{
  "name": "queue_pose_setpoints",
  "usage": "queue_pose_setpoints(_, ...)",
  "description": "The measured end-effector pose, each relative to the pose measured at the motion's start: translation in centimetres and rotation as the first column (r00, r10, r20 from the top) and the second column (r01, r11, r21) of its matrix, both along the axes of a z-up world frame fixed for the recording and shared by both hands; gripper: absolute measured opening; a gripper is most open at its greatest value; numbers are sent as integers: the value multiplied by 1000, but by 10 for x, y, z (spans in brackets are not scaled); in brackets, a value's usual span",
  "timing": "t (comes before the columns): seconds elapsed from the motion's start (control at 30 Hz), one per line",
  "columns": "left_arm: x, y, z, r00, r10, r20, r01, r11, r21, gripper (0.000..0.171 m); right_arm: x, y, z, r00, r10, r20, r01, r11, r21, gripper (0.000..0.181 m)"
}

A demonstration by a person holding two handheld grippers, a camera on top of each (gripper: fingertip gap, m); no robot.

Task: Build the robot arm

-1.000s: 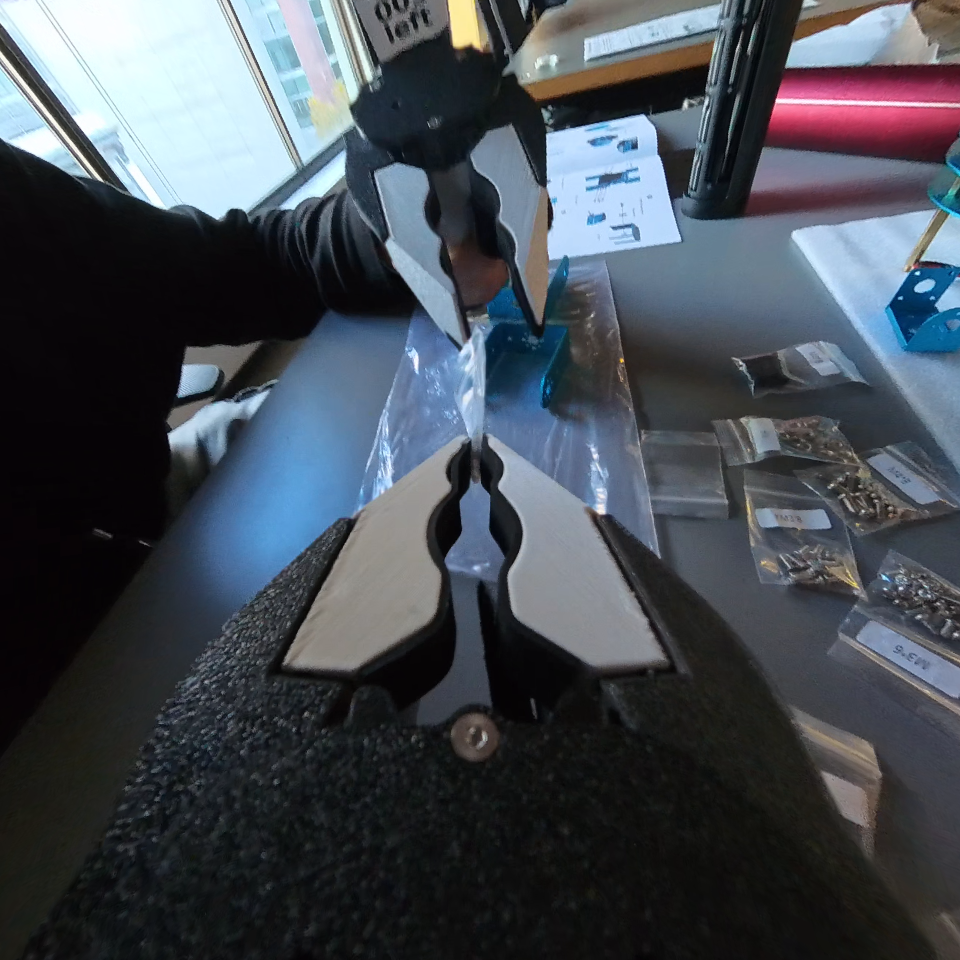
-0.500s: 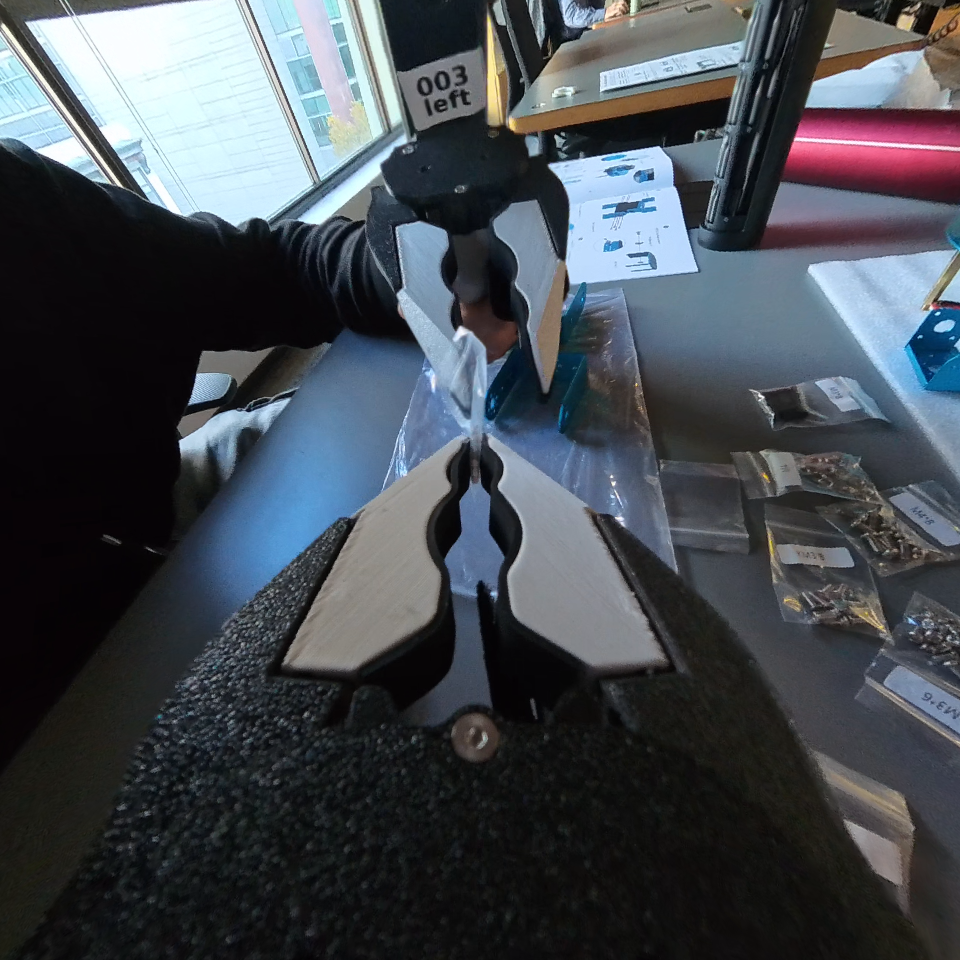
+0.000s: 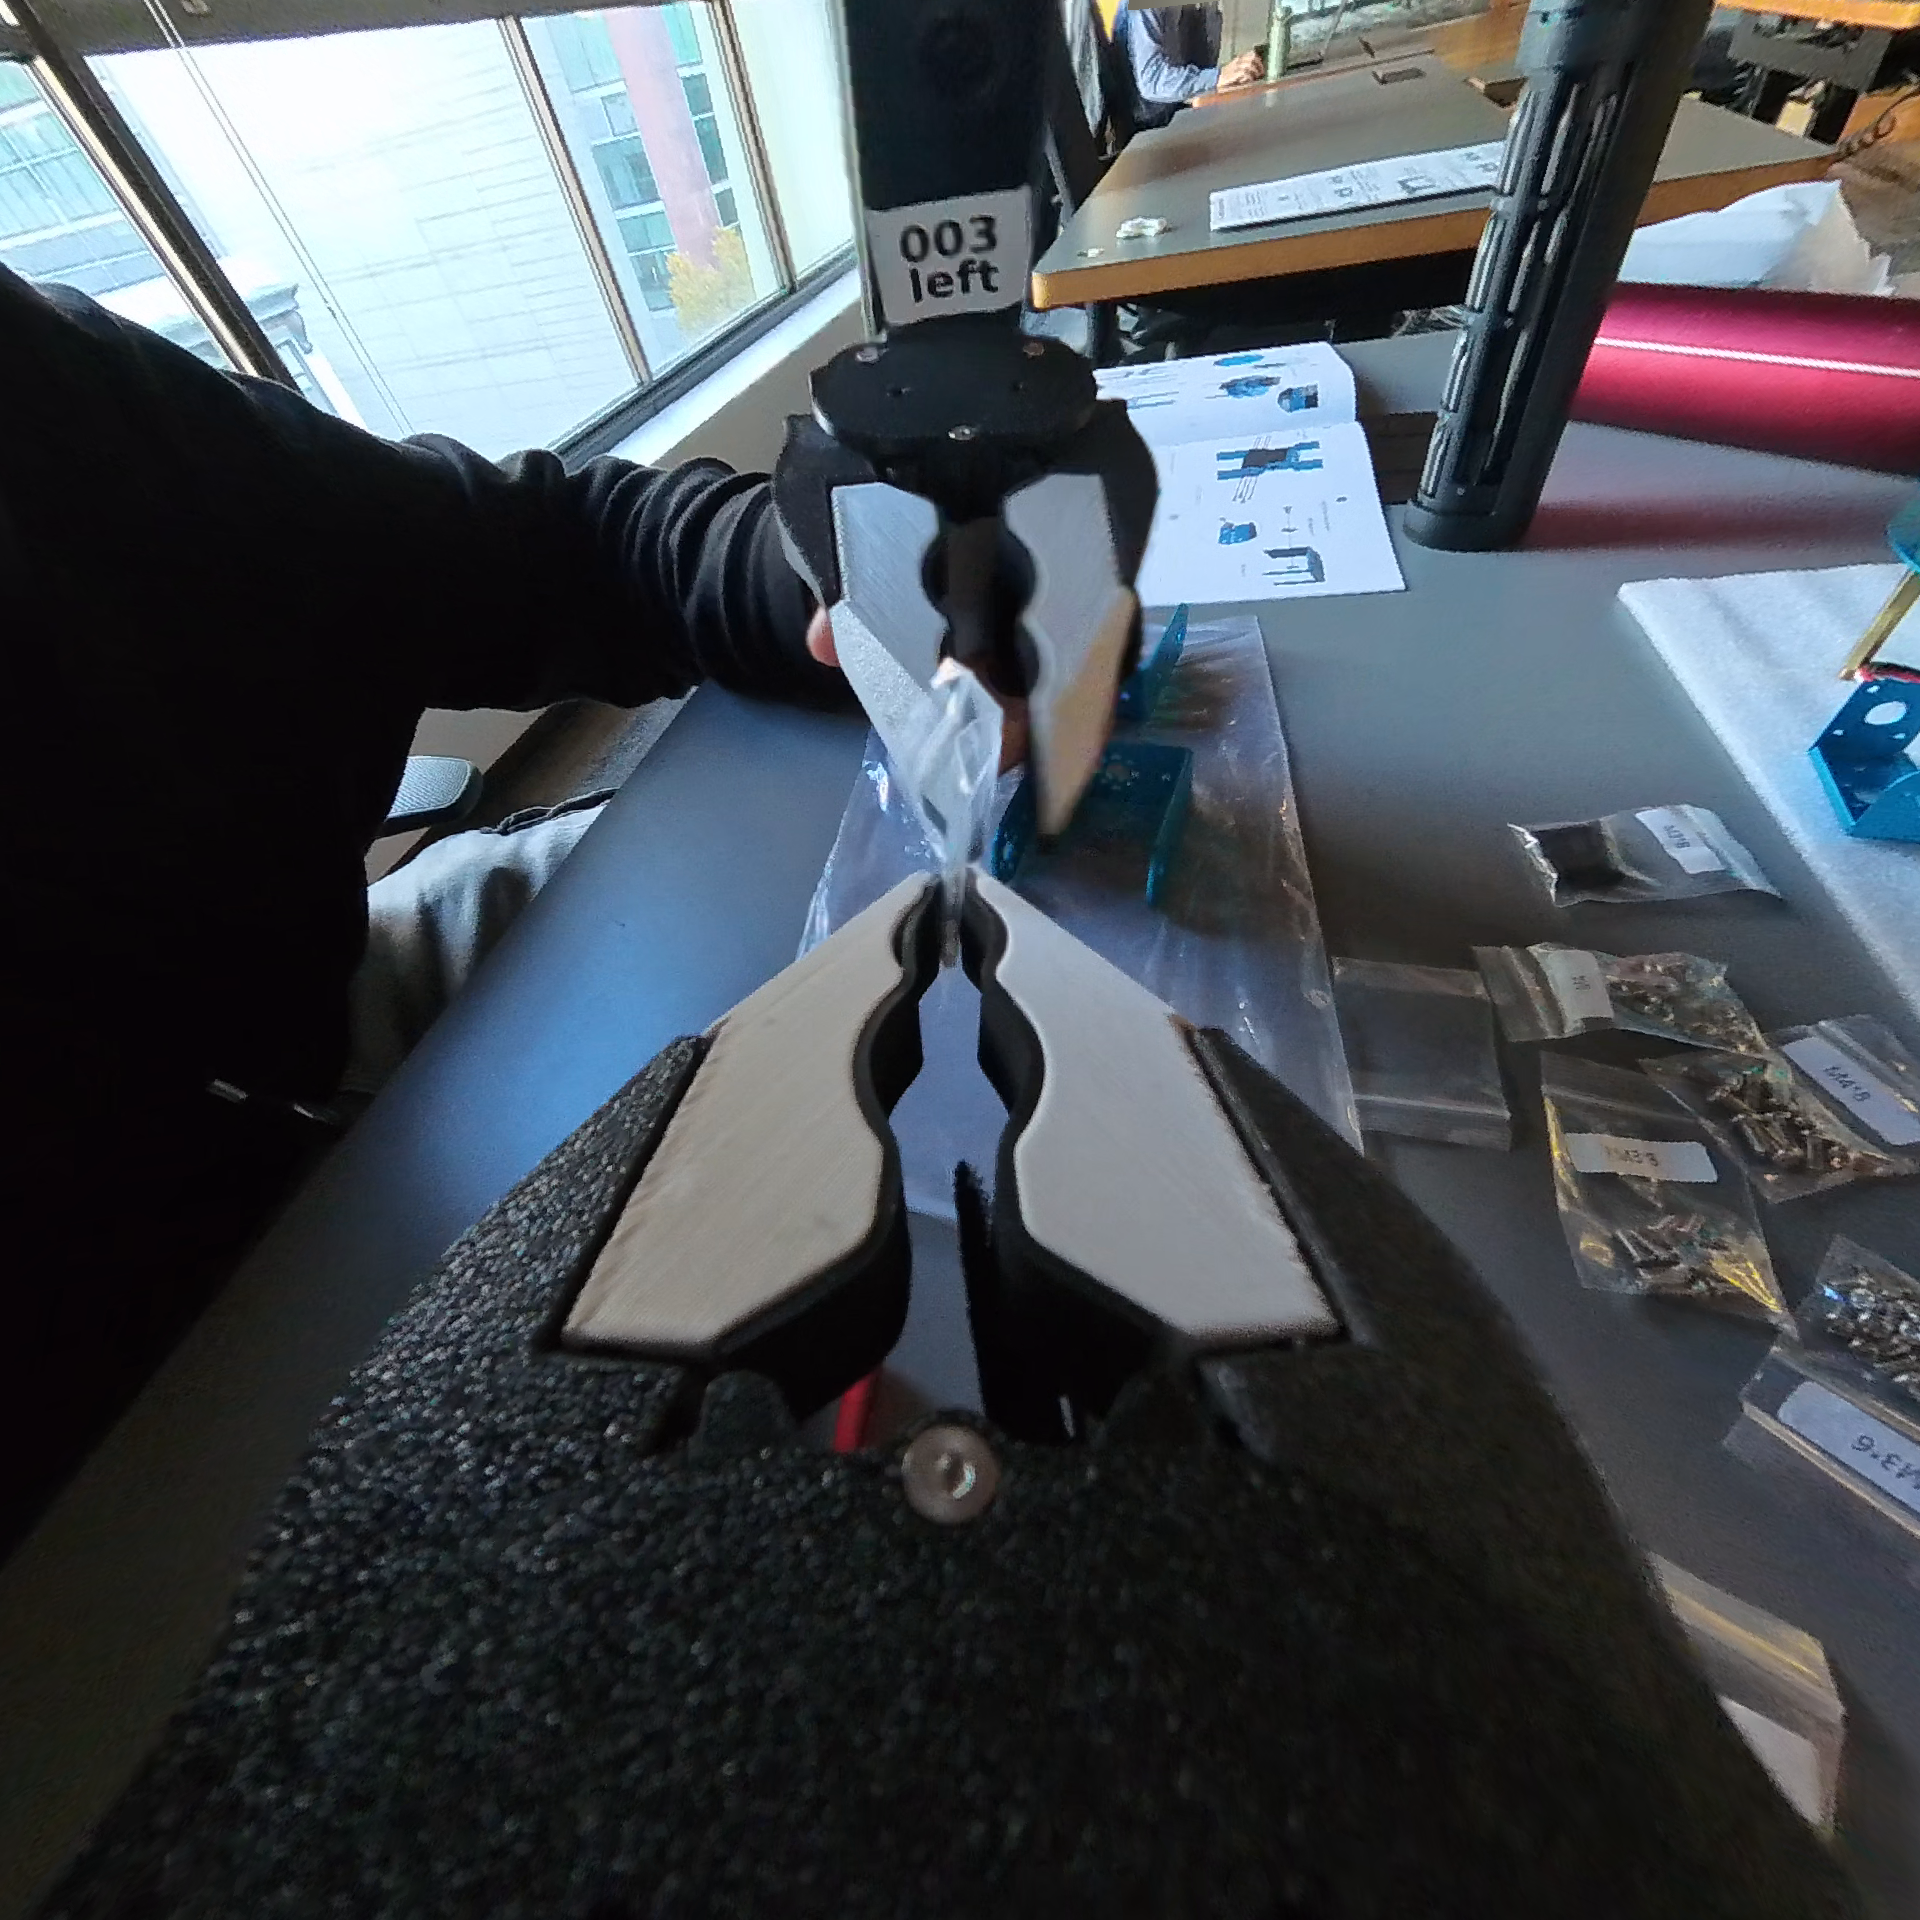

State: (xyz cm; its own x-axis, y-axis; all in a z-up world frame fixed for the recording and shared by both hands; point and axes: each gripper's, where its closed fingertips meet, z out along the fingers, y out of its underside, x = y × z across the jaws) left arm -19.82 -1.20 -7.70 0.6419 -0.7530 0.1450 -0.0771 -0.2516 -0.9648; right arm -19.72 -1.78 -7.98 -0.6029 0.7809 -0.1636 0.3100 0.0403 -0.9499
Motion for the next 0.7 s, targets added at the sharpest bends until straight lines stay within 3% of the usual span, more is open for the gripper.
queue_pose_setpoints(0.33,7,-9,2,996,-73,48,74,997,-18,0,3,-7,3,999,39,0,-38,998,-44,2)
queue_pose_setpoints(0.57,3,-9,-6,995,-53,-81,52,999,-7,0,0,-2,-4,1000,17,22,-17,1000,-23,2)
queue_pose_setpoints(0.7,1,-7,-2,998,-28,-58,28,1000,1,20,2,-6,-1,999,35,23,-34,999,-29,2)
